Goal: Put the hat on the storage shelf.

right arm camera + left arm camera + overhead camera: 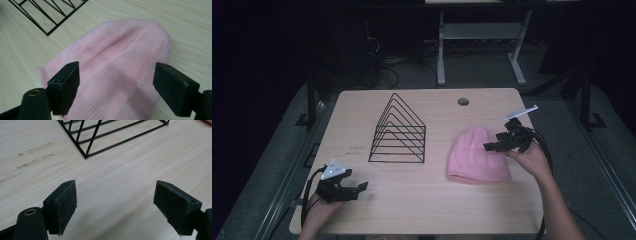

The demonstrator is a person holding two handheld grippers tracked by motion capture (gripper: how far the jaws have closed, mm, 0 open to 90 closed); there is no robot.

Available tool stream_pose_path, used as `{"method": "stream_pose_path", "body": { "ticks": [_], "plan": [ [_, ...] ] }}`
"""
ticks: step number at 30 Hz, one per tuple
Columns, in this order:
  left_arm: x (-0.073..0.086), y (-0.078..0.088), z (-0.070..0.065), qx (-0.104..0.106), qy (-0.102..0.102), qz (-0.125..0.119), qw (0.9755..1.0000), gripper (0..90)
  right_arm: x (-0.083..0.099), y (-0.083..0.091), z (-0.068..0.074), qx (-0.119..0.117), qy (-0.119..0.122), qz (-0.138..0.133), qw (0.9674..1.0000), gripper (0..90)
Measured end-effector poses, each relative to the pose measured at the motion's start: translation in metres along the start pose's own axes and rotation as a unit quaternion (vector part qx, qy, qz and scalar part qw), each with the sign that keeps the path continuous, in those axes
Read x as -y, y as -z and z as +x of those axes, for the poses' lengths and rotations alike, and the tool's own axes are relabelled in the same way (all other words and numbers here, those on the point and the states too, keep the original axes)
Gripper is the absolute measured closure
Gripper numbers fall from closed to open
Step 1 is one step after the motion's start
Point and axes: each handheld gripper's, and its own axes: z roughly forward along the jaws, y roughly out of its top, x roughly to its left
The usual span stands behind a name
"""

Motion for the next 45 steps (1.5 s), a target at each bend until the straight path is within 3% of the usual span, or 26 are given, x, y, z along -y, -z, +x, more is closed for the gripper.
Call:
{"method": "stream_pose_path", "body": {
  "ticks": [7, 16, 27, 29, 34, 38, 41, 45],
  "plan": [
    [0.001, 0.0, 0.001, -0.003, 0.005, -0.003, 1.0, 18.5, -0.01, -0.012, -0.012, 0.001, -0.014, 0.0, 0.9999, 21.0],
    [0.001, 0.001, 0.001, -0.002, 0.004, -0.001, 1.0, 18.5, -0.027, -0.037, -0.029, 0.014, -0.028, 0.034, 0.9989, 23.0],
    [0.003, 0.002, 0.007, -0.006, 0.01, -0.004, 0.9999, 18.5, -0.04, -0.055, -0.046, 0.015, -0.039, 0.048, 0.998, 31.6],
    [0.004, 0.002, 0.006, -0.007, 0.019, -0.007, 0.9998, 18.5, -0.041, -0.057, -0.048, 0.014, -0.042, 0.051, 0.9977, 32.8],
    [0.003, 0.001, 0.008, -0.005, 0.017, -0.007, 0.9998, 18.5, -0.043, -0.066, -0.057, 0.013, -0.051, 0.062, 0.9967, 36.8],
    [0.004, 0.002, 0.009, -0.005, 0.014, -0.003, 0.9999, 18.5, -0.039, -0.074, -0.067, -0.004, -0.069, 0.073, 0.9949, 41.5],
    [0.004, 0.003, 0.01, -0.006, 0.017, -0.005, 0.9998, 18.5, -0.034, -0.079, -0.075, -0.037, -0.091, 0.072, 0.9926, 47.5],
    [0.005, 0.002, 0.012, -0.005, 0.017, -0.003, 0.9998, 18.5, -0.032, -0.081, -0.078, -0.049, -0.096, 0.071, 0.9917, 50.5]
  ]
}}
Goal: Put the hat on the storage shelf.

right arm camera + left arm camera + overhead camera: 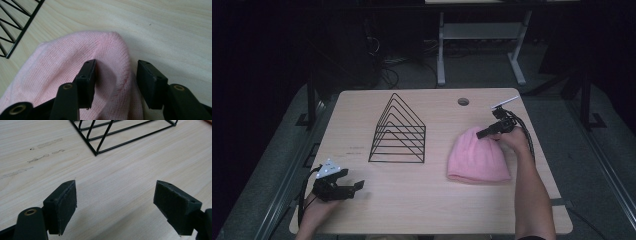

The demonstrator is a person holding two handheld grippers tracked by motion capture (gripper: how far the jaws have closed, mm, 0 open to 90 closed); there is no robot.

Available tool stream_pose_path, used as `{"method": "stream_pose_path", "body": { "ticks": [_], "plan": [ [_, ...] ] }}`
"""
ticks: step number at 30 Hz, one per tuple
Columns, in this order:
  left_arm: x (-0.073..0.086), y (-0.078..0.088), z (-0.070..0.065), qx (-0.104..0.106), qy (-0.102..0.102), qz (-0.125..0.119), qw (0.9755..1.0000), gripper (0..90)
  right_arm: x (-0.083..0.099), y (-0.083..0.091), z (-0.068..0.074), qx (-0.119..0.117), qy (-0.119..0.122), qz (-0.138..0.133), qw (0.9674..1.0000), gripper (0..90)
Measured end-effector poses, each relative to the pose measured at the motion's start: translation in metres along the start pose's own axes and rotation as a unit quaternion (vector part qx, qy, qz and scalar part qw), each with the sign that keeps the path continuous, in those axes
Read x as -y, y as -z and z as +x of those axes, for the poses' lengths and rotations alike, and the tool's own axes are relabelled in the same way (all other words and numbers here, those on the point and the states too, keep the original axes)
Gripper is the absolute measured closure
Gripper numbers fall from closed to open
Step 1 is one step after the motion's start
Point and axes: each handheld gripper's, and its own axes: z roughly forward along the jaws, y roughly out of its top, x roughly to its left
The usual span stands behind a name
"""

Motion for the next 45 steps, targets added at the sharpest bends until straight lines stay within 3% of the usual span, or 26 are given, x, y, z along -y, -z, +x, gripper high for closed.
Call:
{"method": "stream_pose_path", "body": {
  "ticks": [6, 9, 14, 19, 29, 34, 45],
  "plan": [
    [0.0, -0.001, 0.001, 0.0, 0.001, 0.002, 1.0, 18.5, 0.004, 0.001, -0.004, -0.033, -0.016, 0.002, 0.9993, 51.7],
    [0.0, -0.002, 0.001, 0.001, 0.001, 0.003, 1.0, 18.5, 0.005, 0.001, -0.005, -0.037, -0.02, 0.003, 0.9991, 53.4],
    [-0.001, -0.003, -0.001, 0.002, -0.001, 0.001, 1.0, 18.6, 0.008, 0.001, -0.002, -0.051, -0.019, 0.006, 0.9985, 70.7],
    [0.0, 0.0, -0.001, 0.0, -0.004, 0.001, 1.0, 18.6, 0.01, 0.004, 0.007, -0.059, -0.007, -0.001, 0.9982, 76.4],
    [-0.001, 0.0, -0.005, 0.001, -0.006, -0.005, 1.0, 18.6, 0.01, 0.028, 0.046, -0.088, 0.047, -0.035, 0.9944, 77.8],
    [-0.002, 0.001, -0.005, 0.002, -0.012, 0.001, 0.9999, 18.6, 0.008, 0.052, 0.072, -0.103, 0.085, -0.064, 0.989, 78.0],
    [-0.002, 0.001, -0.006, 0.01, -0.004, -0.006, 0.9999, 19.9, 0.001, 0.085, 0.11, -0.095, 0.138, -0.09, 0.9818, 78.0]
  ]
}}
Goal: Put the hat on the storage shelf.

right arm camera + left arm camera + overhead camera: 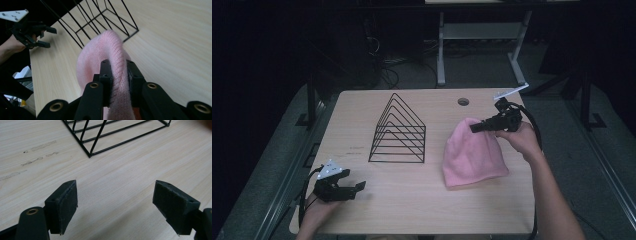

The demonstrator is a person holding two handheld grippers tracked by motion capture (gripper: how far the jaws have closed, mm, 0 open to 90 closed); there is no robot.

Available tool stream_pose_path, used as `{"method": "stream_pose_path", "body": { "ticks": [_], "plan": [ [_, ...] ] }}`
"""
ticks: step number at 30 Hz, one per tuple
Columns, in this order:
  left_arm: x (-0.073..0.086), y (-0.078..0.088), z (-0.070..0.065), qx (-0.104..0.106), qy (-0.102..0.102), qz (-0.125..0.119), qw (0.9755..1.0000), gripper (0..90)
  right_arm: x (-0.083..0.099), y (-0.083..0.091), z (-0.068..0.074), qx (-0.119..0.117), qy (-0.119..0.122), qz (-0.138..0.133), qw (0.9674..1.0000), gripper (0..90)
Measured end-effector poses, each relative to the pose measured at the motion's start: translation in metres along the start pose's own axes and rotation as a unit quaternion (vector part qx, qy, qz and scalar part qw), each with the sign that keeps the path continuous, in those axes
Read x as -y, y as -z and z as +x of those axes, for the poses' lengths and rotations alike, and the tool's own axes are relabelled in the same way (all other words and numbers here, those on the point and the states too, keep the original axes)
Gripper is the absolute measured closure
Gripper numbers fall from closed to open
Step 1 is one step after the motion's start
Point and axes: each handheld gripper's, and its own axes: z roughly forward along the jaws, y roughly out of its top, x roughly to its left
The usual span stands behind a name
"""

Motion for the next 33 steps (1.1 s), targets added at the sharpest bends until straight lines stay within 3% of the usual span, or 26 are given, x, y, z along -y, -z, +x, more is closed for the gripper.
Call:
{"method": "stream_pose_path", "body": {
  "ticks": [5, 17, 28, 33],
  "plan": [
    [-0.001, 0.002, 0.0, 0.009, 0.003, -0.003, 0.9999, 20.5, -0.014, 0.012, 0.017, 0.007, 0.026, -0.021, 0.9994, 78.0],
    [-0.014, 0.007, -0.002, 0.047, -0.003, -0.009, 0.9988, 22.0, -0.032, 0.029, 0.033, 0.008, 0.047, -0.054, 0.9974, 78.0],
    [-0.033, 0.019, 0.001, 0.082, -0.022, -0.007, 0.9964, 22.1, -0.05, 0.038, 0.048, 0.01, 0.064, -0.066, 0.9958, 78.0],
    [-0.051, 0.029, 0.001, 0.098, -0.037, -0.015, 0.9944, 22.1, -0.066, 0.043, 0.06, 0.007, 0.077, -0.072, 0.9944, 78.0]
  ]
}}
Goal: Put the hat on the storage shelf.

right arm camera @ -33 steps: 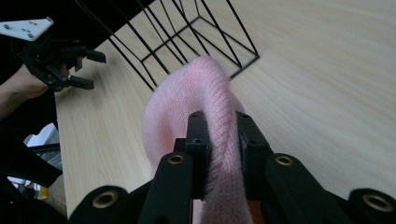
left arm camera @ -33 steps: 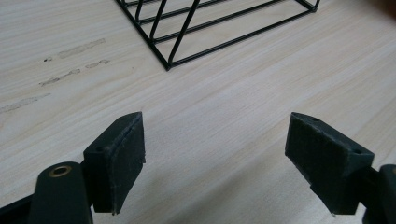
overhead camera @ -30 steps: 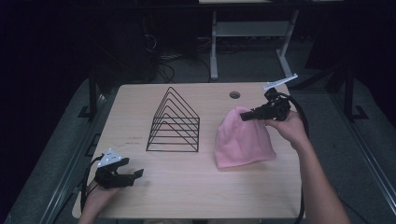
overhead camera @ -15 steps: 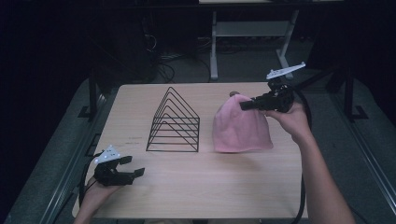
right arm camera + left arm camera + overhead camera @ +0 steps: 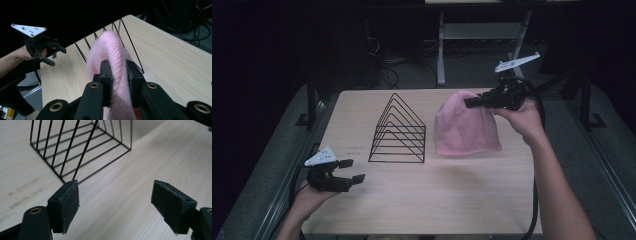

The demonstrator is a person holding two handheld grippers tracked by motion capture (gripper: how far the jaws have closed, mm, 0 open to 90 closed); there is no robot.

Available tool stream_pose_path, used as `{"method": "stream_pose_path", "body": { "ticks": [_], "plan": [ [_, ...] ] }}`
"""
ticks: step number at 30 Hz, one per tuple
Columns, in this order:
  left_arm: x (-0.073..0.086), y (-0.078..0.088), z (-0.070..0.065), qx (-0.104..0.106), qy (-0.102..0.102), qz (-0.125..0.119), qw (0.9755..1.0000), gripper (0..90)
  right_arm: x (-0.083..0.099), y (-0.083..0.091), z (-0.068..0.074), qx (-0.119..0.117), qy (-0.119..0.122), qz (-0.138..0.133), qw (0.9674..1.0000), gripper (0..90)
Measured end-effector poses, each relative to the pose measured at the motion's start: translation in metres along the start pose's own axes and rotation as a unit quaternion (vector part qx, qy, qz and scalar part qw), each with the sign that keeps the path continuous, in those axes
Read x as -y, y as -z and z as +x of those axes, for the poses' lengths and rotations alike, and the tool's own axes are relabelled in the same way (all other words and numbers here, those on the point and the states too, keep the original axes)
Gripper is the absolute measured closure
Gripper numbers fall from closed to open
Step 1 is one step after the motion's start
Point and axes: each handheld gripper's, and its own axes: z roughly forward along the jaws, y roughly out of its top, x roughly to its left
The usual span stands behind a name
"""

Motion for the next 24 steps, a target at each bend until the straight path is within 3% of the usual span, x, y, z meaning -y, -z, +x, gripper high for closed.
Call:
{"method": "stream_pose_path", "body": {
  "ticks": [6, 16, 24],
  "plan": [
    [-0.027, 0.007, 0.0, 0.023, -0.025, 0.001, 0.9994, 22.1, -0.017, -0.001, 0.009, -0.008, 0.013, -0.01, 0.9998, 78.0],
    [-0.056, 0.012, 0.002, 0.043, -0.044, -0.001, 0.9981, 22.1, -0.041, -0.006, 0.024, -0.021, 0.026, -0.015, 0.9993, 78.0],
    [-0.086, 0.014, 0.001, 0.061, -0.063, -0.007, 0.9961, 22.1, -0.074, -0.013, 0.043, -0.035, 0.049, -0.026, 0.9978, 78.0]
  ]
}}
